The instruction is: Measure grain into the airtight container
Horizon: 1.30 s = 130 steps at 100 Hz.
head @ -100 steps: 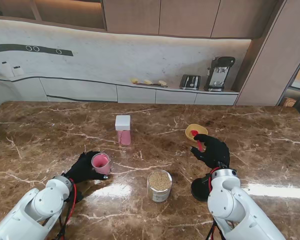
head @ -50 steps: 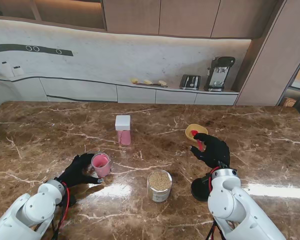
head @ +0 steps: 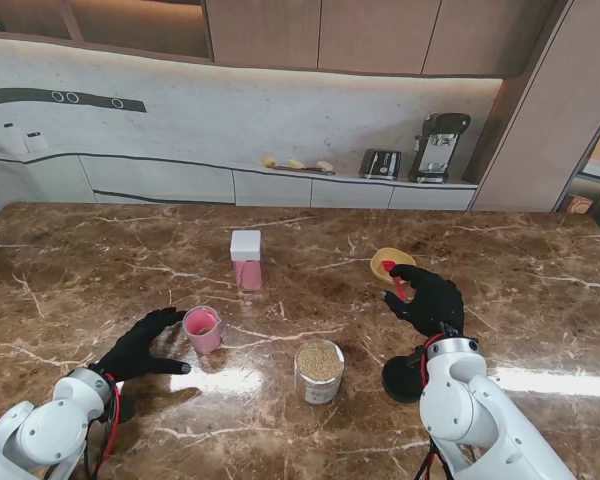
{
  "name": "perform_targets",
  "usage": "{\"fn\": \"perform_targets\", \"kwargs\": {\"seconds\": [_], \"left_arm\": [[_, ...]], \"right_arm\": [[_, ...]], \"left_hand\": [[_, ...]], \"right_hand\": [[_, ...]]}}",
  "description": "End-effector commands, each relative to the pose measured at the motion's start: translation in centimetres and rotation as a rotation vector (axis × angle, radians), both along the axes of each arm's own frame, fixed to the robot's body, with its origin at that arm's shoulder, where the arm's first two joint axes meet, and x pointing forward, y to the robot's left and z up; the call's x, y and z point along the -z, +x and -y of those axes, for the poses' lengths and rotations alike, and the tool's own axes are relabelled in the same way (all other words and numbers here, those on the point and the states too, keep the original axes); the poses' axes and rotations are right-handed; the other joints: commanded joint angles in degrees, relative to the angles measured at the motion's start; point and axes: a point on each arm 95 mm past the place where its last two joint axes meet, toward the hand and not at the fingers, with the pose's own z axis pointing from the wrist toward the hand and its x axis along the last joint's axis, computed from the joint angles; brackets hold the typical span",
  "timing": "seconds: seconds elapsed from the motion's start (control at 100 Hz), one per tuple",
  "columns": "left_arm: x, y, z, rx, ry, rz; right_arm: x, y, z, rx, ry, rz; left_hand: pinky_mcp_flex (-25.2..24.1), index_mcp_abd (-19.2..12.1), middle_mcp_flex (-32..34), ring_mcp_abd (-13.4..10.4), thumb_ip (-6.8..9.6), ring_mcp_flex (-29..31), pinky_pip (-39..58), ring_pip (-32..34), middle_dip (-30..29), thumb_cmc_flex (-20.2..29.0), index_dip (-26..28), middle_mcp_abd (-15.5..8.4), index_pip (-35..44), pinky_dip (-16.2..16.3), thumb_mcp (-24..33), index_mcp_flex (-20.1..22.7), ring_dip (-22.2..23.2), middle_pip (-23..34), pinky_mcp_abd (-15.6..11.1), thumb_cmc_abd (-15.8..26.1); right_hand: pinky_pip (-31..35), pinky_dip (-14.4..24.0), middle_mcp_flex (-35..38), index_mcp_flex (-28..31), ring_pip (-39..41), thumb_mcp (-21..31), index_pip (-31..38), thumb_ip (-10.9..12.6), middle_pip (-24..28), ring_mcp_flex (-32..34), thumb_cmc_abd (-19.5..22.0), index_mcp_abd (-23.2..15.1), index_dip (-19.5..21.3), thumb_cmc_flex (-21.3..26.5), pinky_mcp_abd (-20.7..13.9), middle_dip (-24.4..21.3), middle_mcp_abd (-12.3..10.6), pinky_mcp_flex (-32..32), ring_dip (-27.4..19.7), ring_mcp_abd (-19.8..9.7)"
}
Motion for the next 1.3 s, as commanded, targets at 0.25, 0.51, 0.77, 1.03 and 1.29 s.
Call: {"fn": "perform_targets", "kwargs": {"seconds": [0.25, 0.51, 0.77, 1.03, 1.29], "left_arm": [[-3.4, -0.2, -0.1, 0.033, -0.022, 0.114], [-7.1, -0.2, 1.1, 0.095, -0.048, 0.206], [-11.6, 1.5, 3.8, 0.200, -0.048, 0.262], [-16.8, 5.6, 6.8, 0.239, 0.059, 0.249], [-20.2, 10.1, 9.6, 0.250, 0.226, 0.200]], "right_arm": [[0.1, -1.6, 0.3, -0.001, -0.001, -0.005], [0.2, -3.0, 0.5, -0.015, -0.007, -0.003], [0.4, -4.5, 0.5, -0.035, -0.002, -0.002], [0.5, -5.2, 0.0, -0.045, 0.023, 0.019], [0.3, -5.3, -0.9, -0.055, 0.050, 0.053]], "left_hand": [[0.1, 2.0, -0.6, 1.4, -0.38, 0.1, 2.7, 2.6, -1.7, -2.8, 0.4, 0.6, 0.8, 6.6, -0.1, 2.0, 5.7, 1.7, -0.1, 1.2], [-2.2, 3.2, 0.5, 2.7, 0.47, 1.0, 8.9, 4.8, -1.9, -4.8, 1.6, 1.5, 2.6, 22.2, 0.1, 4.1, 12.8, 4.6, 5.3, 5.2], [-1.6, 8.3, 0.4, 3.3, 3.40, 2.4, 10.8, 5.1, -1.9, -3.0, 2.0, 3.5, 1.8, 29.1, 4.5, 5.4, 12.7, 4.7, 2.3, 10.4], [1.0, 11.6, 0.7, 3.9, 1.43, 3.7, 11.7, 5.6, -5.0, -4.1, -0.5, 5.0, -1.3, 22.8, 12.7, 6.3, 10.7, 5.4, -2.3, 7.9], [-0.9, 8.6, 0.5, 6.7, 0.05, 3.5, 17.8, 6.4, -4.7, -5.0, 1.0, 4.6, 0.9, 21.1, 19.9, 3.7, 11.7, 4.9, 4.2, 2.0]], "right_hand": [[-1.2, 1.4, -1.2, -1.6, -0.8, 0.3, -1.0, 2.5, -0.8, -2.1, -0.2, -0.4, 0.1, -1.9, 0.0, 0.5, 0.0, -0.9, -1.5, 0.3], [-2.2, 0.8, -1.8, -1.7, -2.2, -0.7, -1.5, 2.5, -2.2, -2.5, 0.1, -0.3, -0.1, -2.3, -0.2, -0.3, 0.2, -1.0, -2.2, 0.5], [-4.0, -0.4, -3.1, -2.3, -5.0, 0.9, -2.4, 3.6, -4.4, -3.5, 0.4, -0.2, -0.4, -2.4, -0.3, -1.6, 0.2, -1.8, -3.8, 0.8], [-5.4, -1.2, -4.5, -3.1, -7.3, -0.5, -3.5, 3.6, -6.2, -4.7, 0.6, -0.1, -0.9, -2.9, -0.4, -2.9, 0.4, -2.4, -5.2, 1.0], [-5.8, -1.3, -4.3, -3.0, -7.6, -1.4, -3.7, 3.6, -6.3, -5.0, 0.9, 0.0, -1.0, -2.8, -0.3, -3.0, 0.5, -2.7, -5.4, 1.1]]}}
